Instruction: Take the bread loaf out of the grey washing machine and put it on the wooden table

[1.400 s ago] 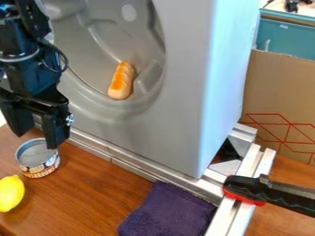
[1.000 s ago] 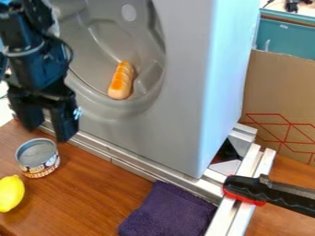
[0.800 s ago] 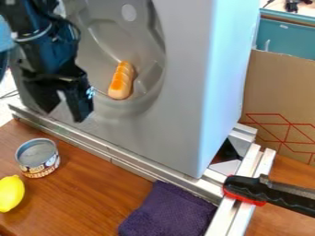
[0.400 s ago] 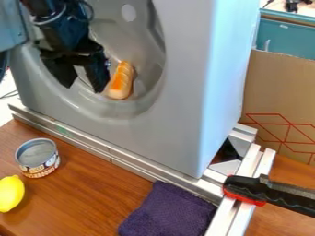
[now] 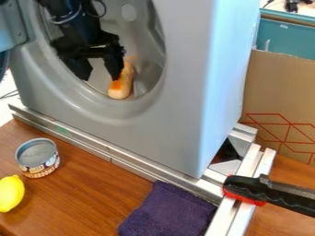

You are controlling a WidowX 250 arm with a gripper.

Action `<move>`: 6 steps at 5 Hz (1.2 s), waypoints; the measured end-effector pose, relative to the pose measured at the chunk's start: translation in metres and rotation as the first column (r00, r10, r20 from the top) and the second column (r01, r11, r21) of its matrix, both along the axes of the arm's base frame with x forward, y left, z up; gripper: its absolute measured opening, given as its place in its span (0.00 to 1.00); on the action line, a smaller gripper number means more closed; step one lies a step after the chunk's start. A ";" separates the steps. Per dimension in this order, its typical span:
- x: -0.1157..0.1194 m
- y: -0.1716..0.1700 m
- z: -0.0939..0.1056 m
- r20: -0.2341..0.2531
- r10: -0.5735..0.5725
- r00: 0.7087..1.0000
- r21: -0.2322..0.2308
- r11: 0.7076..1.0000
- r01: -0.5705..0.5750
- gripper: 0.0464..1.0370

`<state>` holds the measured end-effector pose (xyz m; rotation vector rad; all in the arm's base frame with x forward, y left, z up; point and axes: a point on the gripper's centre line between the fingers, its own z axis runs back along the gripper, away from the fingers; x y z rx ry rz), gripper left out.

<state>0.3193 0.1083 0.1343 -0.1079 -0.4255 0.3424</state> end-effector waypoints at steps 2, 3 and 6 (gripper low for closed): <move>0.018 0.016 -0.013 -0.018 0.110 0.994 0.002 0.994 -0.110 0.96; 0.030 0.019 -0.022 -0.031 0.128 0.991 -0.022 0.991 -0.129 0.96; 0.044 0.010 -0.026 -0.021 0.142 0.990 -0.123 0.982 -0.143 0.96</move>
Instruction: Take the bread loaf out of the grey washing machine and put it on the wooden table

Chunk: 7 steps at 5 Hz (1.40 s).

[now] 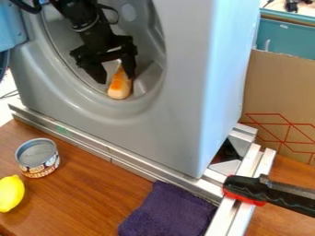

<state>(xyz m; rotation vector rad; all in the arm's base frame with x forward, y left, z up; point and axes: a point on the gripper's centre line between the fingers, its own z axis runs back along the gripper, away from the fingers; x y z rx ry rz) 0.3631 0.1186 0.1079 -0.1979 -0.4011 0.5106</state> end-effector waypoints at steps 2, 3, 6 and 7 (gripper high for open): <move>-0.009 0.011 -0.019 -0.086 0.048 0.995 0.045 0.998 -0.044 0.96; -0.004 0.013 -0.021 -0.111 0.036 0.993 0.072 0.997 -0.028 0.93; -0.036 0.010 0.015 -0.170 -0.041 0.985 0.172 0.983 0.071 0.66; -0.074 -0.001 0.041 -0.220 -0.071 0.973 0.224 0.967 0.122 0.66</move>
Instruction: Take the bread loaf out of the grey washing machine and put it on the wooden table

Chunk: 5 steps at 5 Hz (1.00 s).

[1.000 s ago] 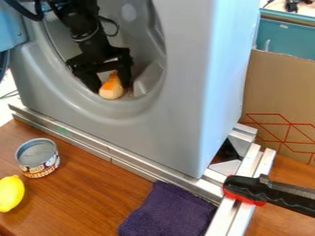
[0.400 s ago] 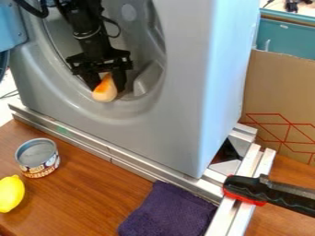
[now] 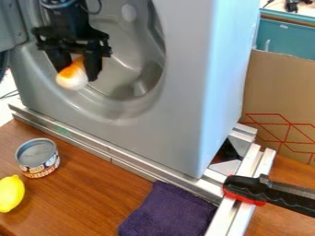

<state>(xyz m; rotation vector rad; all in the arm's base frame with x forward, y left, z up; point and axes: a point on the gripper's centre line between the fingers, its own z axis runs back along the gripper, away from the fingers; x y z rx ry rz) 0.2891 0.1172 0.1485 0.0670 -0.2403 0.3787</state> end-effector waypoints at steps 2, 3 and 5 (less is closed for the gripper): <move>-0.065 -0.026 -0.021 -0.158 -0.130 0.979 -0.090 0.989 0.117 0.66; -0.079 -0.030 -0.047 -0.180 -0.167 0.969 -0.097 0.984 0.151 0.66; -0.096 -0.026 -0.088 -0.146 -0.293 0.945 -0.109 0.954 0.279 0.66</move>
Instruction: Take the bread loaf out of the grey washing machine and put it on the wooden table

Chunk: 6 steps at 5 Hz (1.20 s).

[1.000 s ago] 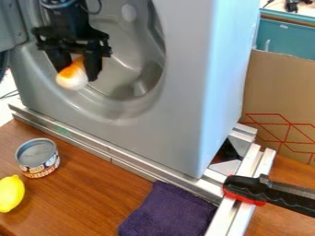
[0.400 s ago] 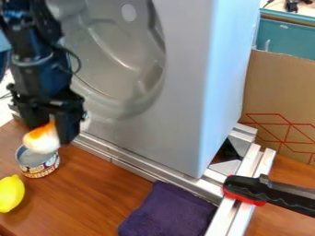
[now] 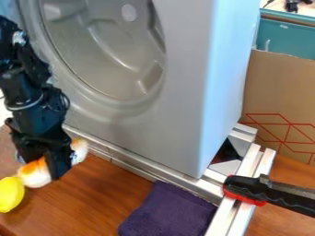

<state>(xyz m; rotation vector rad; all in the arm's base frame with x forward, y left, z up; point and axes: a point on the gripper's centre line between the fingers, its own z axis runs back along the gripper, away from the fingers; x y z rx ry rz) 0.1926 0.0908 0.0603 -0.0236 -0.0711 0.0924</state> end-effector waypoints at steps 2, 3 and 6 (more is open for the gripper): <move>0.002 -0.002 -0.050 0.006 -0.101 0.995 -0.082 0.991 0.102 0.66; 0.000 -0.001 -0.071 0.058 -0.097 0.994 -0.091 0.991 0.102 0.66; 0.009 0.005 -0.091 0.061 -0.071 0.996 -0.068 0.995 0.075 0.71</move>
